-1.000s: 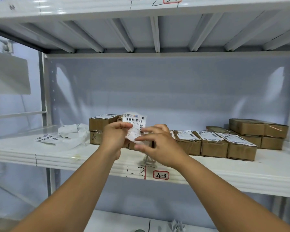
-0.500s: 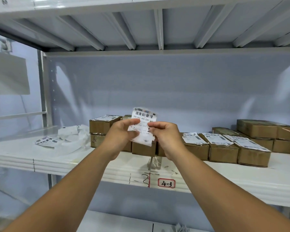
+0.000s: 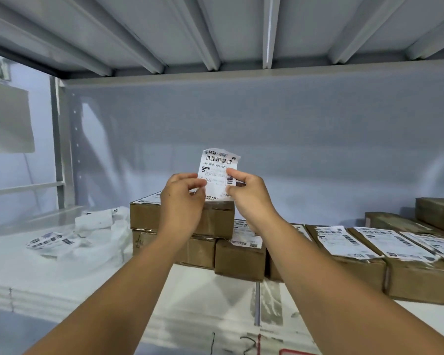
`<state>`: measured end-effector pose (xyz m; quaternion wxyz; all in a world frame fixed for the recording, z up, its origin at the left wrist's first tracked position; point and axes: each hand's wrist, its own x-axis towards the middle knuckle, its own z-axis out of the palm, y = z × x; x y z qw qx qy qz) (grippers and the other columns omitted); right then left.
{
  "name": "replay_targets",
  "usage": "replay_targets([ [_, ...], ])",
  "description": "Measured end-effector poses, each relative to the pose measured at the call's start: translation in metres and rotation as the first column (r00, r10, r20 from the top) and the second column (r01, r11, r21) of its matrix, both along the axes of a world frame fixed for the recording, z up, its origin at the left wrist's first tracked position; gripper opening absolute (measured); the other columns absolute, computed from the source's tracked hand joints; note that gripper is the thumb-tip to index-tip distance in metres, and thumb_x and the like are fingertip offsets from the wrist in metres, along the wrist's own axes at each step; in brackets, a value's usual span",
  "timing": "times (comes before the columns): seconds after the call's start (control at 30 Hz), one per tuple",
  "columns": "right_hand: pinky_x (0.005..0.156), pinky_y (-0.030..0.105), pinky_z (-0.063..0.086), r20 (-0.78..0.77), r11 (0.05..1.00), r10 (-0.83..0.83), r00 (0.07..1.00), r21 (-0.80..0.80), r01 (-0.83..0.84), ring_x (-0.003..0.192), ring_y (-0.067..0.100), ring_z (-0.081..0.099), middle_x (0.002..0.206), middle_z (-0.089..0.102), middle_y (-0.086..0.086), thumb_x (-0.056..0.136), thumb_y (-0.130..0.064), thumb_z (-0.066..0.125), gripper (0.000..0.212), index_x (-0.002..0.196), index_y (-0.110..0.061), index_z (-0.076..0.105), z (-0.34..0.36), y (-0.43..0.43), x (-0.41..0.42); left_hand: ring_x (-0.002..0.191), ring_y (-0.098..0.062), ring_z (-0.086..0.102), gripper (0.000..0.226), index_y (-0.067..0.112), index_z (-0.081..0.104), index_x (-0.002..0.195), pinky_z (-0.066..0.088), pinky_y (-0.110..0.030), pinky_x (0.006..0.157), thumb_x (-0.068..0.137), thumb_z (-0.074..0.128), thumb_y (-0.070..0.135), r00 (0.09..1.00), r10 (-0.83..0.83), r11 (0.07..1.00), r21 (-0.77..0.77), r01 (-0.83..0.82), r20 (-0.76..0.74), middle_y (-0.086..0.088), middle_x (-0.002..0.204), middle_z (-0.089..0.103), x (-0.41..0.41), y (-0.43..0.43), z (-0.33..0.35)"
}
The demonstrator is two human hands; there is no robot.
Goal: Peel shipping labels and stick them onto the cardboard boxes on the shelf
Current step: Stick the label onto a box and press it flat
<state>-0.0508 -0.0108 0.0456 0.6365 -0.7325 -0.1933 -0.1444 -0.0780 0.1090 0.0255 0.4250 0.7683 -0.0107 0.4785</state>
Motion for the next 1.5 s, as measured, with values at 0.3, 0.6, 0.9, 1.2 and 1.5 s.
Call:
replay_targets([
  [0.3, 0.072, 0.022, 0.053, -0.021, 0.995, 0.032, 0.999, 0.09, -0.031, 0.076, 0.009, 0.065, 0.102, 0.067, -0.001, 0.085, 0.004, 0.054, 0.044, 0.126, -0.01, 0.059, -0.02, 0.005, 0.024, 0.079, -0.006, 0.051, 0.022, 0.003, 0.071, 0.103, 0.032, -0.006, 0.079, 0.088, 0.054, 0.002, 0.979, 0.113, 0.979, 0.149, -0.139, 0.172, -0.003, 0.125, 0.053, 0.018, 0.003, -0.027],
  [0.6, 0.06, 0.008, 0.049, -0.025, 0.995, 0.065, 0.998, 0.078, -0.063, 0.078, 0.001, 0.062, 0.106, 0.063, 0.0, 0.086, 0.009, 0.052, 0.046, 0.129, -0.007, 0.056, -0.025, 0.003, 0.023, 0.079, -0.003, 0.051, 0.019, 0.0, 0.072, 0.095, 0.03, -0.002, 0.079, 0.086, 0.059, 0.012, 0.975, 0.085, 0.96, 0.244, -0.135, 0.206, -0.011, 0.125, 0.05, 0.017, 0.002, -0.038],
  [0.9, 0.071, 0.013, 0.051, -0.013, 0.998, 0.067, 0.998, 0.003, -0.067, 0.083, 0.005, 0.064, 0.11, 0.064, 0.002, 0.087, 0.005, 0.055, 0.047, 0.131, -0.009, 0.054, -0.025, 0.001, 0.026, 0.087, -0.018, 0.061, 0.017, 0.002, 0.071, 0.093, 0.04, -0.025, 0.071, 0.087, 0.06, 0.014, 0.981, 0.12, 0.934, 0.319, -0.163, 0.15, -0.011, 0.133, 0.044, 0.018, 0.004, -0.041],
  [1.2, 0.084, 0.024, 0.05, 0.036, 0.987, 0.012, 0.999, -0.16, -0.006, 0.087, 0.011, 0.063, 0.103, 0.065, -0.003, 0.084, -0.005, 0.061, 0.049, 0.132, -0.013, 0.054, -0.025, 0.0, 0.029, 0.096, -0.022, 0.059, 0.023, -0.002, 0.07, 0.091, 0.042, -0.025, 0.075, 0.085, 0.053, 0.013, 0.977, 0.08, 0.945, 0.296, -0.137, 0.196, -0.018, 0.127, 0.046, 0.022, 0.004, -0.045],
  [1.5, 0.094, 0.027, 0.039, -0.115, 0.985, -0.011, 0.993, -0.173, -0.009, 0.121, 0.013, 0.047, 0.129, 0.054, -0.001, 0.075, -0.029, 0.061, 0.012, 0.083, -0.035, 0.068, -0.032, 0.002, 0.035, 0.116, -0.024, 0.043, 0.038, 0.007, 0.072, 0.086, 0.021, -0.011, 0.09, 0.088, 0.041, 0.028, 0.985, 0.048, 0.952, 0.29, -0.095, 0.163, -0.011, 0.129, 0.046, 0.023, 0.006, -0.047],
])
